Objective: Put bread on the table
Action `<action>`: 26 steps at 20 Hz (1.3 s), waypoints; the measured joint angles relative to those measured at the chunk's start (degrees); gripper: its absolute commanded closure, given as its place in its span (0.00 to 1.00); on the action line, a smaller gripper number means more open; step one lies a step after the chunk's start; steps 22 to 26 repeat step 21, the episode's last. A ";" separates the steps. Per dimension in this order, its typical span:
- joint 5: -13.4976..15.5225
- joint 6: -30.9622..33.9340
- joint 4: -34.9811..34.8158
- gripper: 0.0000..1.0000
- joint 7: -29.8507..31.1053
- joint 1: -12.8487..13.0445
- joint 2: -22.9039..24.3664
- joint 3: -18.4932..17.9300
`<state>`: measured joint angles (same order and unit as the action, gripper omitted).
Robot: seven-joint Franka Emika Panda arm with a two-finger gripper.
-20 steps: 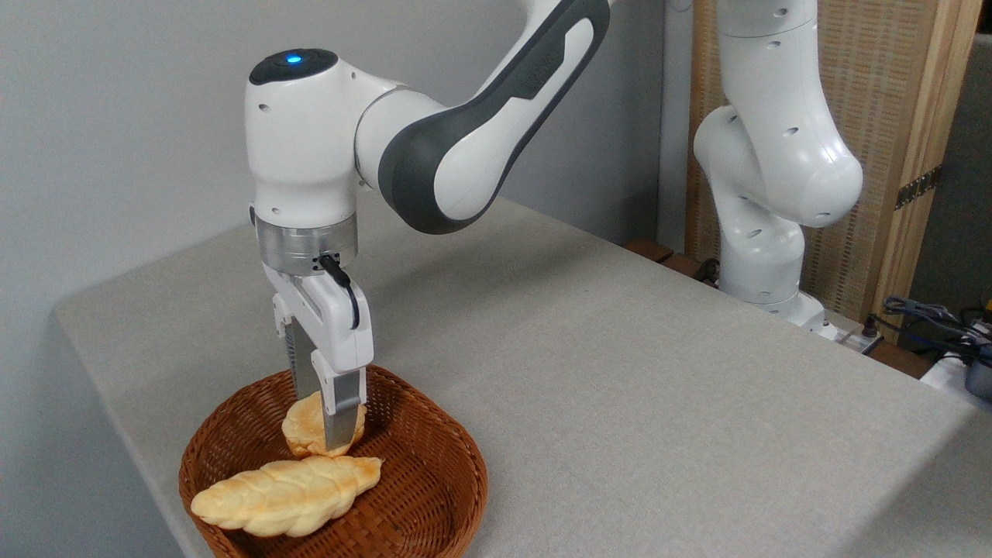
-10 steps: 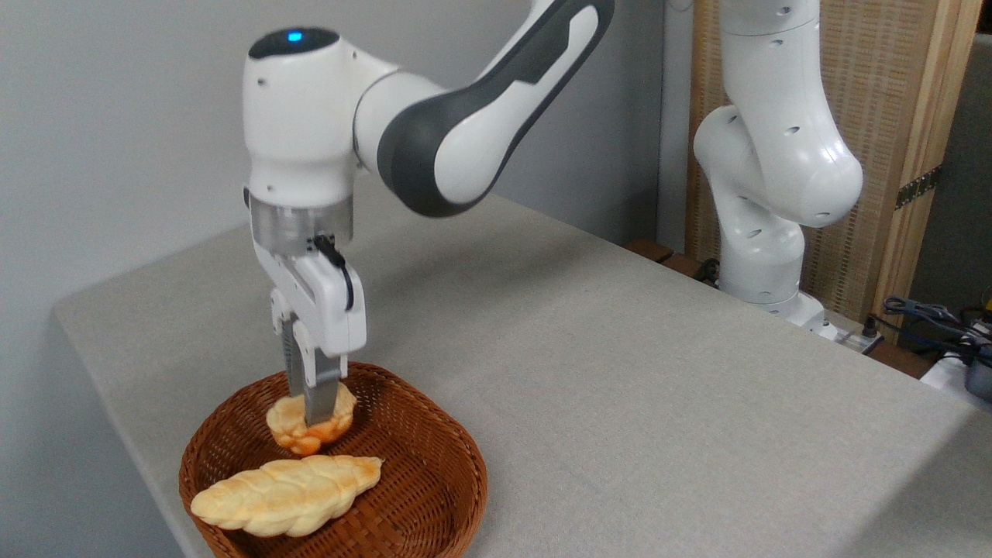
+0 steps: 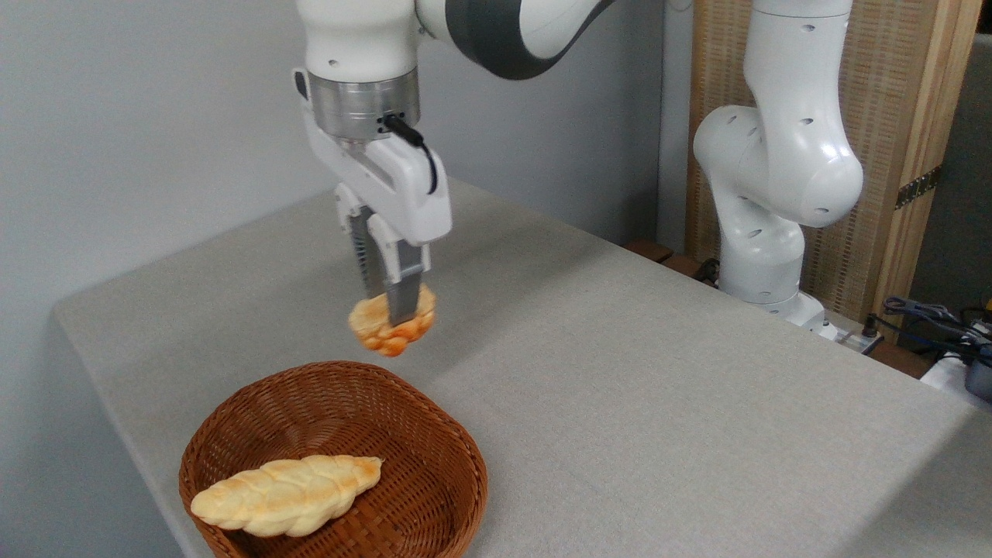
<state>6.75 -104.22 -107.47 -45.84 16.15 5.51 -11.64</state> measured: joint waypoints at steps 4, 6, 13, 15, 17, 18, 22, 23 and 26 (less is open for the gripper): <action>0.00 6.53 -0.79 0.00 0.38 0.02 -0.34 0.02; 0.00 6.64 -1.12 0.00 0.39 0.02 -0.86 0.03; 0.00 6.82 -1.33 0.00 0.40 0.14 -1.36 0.08; 0.00 6.82 -1.33 0.00 0.39 0.16 -1.35 0.08; 0.00 5.76 -1.27 0.00 0.39 0.15 -1.28 0.08; -0.08 4.26 -1.24 0.00 0.39 0.14 -1.16 0.07; -1.70 -1.54 -1.19 0.00 0.39 0.08 -0.86 0.01; -1.70 -1.54 -1.19 0.00 0.39 0.08 -0.86 0.01; -1.70 -1.54 -1.19 0.00 0.39 0.08 -0.86 0.01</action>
